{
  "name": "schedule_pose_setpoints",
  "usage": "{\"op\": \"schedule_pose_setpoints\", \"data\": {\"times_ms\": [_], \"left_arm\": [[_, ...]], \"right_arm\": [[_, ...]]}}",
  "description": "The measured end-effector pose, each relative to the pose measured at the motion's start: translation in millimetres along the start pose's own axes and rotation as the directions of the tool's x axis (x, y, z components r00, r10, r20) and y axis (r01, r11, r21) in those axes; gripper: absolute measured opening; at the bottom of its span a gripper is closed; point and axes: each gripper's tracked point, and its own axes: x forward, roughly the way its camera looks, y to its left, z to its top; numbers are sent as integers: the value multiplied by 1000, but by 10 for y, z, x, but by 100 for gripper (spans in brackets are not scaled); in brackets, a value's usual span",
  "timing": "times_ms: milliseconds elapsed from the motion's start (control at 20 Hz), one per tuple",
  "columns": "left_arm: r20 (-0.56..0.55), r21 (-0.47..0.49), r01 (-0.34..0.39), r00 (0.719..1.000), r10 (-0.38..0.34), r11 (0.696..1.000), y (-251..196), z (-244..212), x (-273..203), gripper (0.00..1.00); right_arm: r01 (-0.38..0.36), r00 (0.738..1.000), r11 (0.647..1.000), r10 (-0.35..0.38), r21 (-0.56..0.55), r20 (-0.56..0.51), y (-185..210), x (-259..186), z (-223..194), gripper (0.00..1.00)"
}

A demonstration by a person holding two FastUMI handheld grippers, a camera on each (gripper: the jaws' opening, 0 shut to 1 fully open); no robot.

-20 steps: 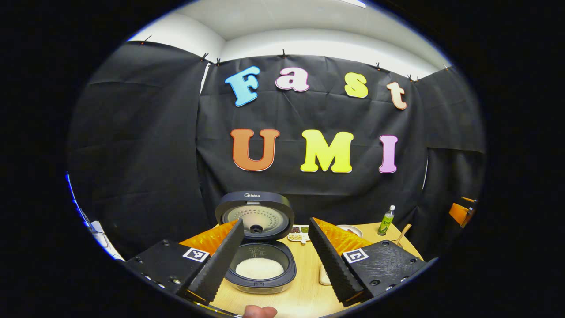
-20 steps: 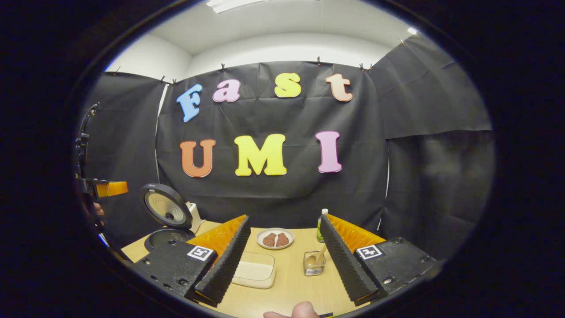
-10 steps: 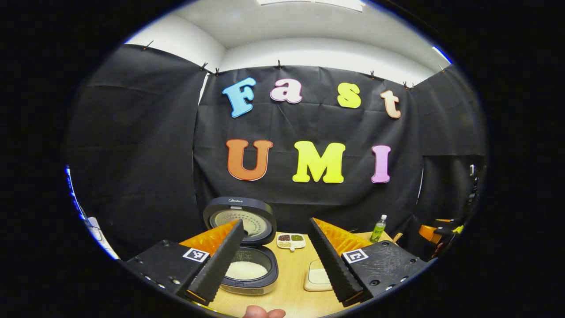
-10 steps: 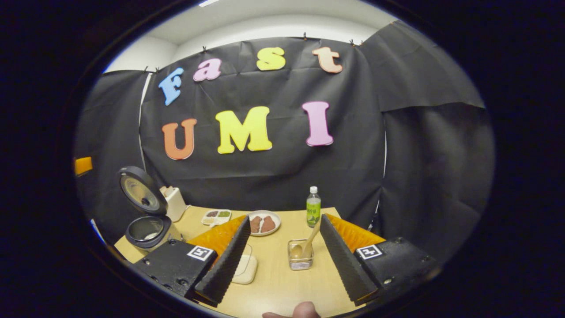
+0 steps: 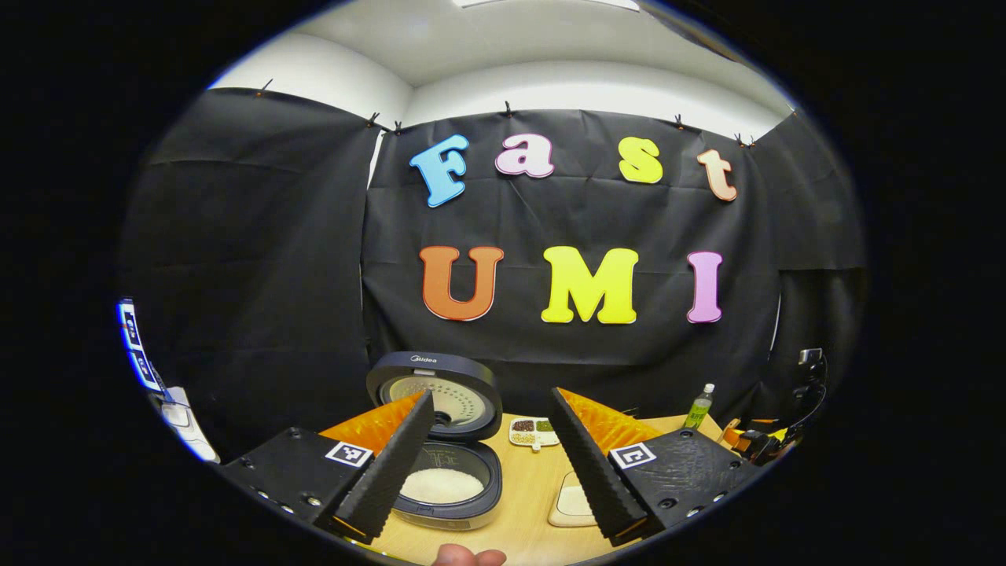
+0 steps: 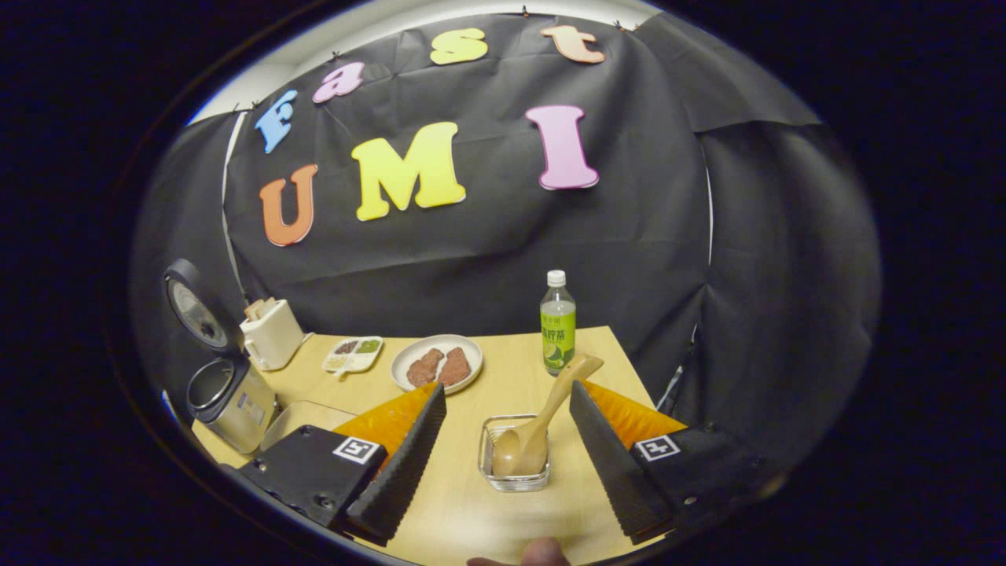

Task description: Close the left gripper, press the button to open the rice cooker; take a wooden spoon from the chopstick holder with the right hand, scoop a spoonful of rice and pour it into the rice cooker, then put the wooden spoon back into the chopstick holder.

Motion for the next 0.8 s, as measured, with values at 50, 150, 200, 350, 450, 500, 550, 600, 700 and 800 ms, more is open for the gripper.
{"op": "schedule_pose_setpoints", "data": {"times_ms": [50,150,200,350,450,500,550,600,700,800], "left_arm": [[-8,1,-12,1000,12,1000,6,-14,25,94],[-37,7,-31,999,31,1000,11,-100,51,95],[-45,15,-40,998,40,999,19,-111,52,95],[-57,25,-54,997,56,998,34,-134,41,95],[-68,28,-63,996,65,998,54,-167,37,95],[-73,28,-66,995,68,997,61,-182,31,95],[-77,29,-71,994,73,997,71,-192,17,95],[-74,30,-78,994,80,997,90,-187,16,95],[-81,26,-83,993,85,996,94,-201,11,95],[-90,25,-87,992,89,996,93,-221,-5,95]], "right_arm": [[1,1000,1000,-1,18,-20,-62,148,-90,100],[17,998,999,-14,45,-65,-184,451,-295,100],[17,996,998,-13,53,-83,-221,566,-370,100],[27,994,999,-22,45,-109,-327,782,-455,100],[5,993,999,0,45,-122,-307,875,-481,92],[-5,991,998,12,55,-133,-300,923,-502,90],[-14,989,998,24,67,-145,-287,955,-533,88],[-18,988,996,30,82,-154,-278,988,-542,85],[-20,986,993,38,113,-162,-270,1011,-532,74],[-5,988,994,21,105,-154,-294,994,-497,46]]}}
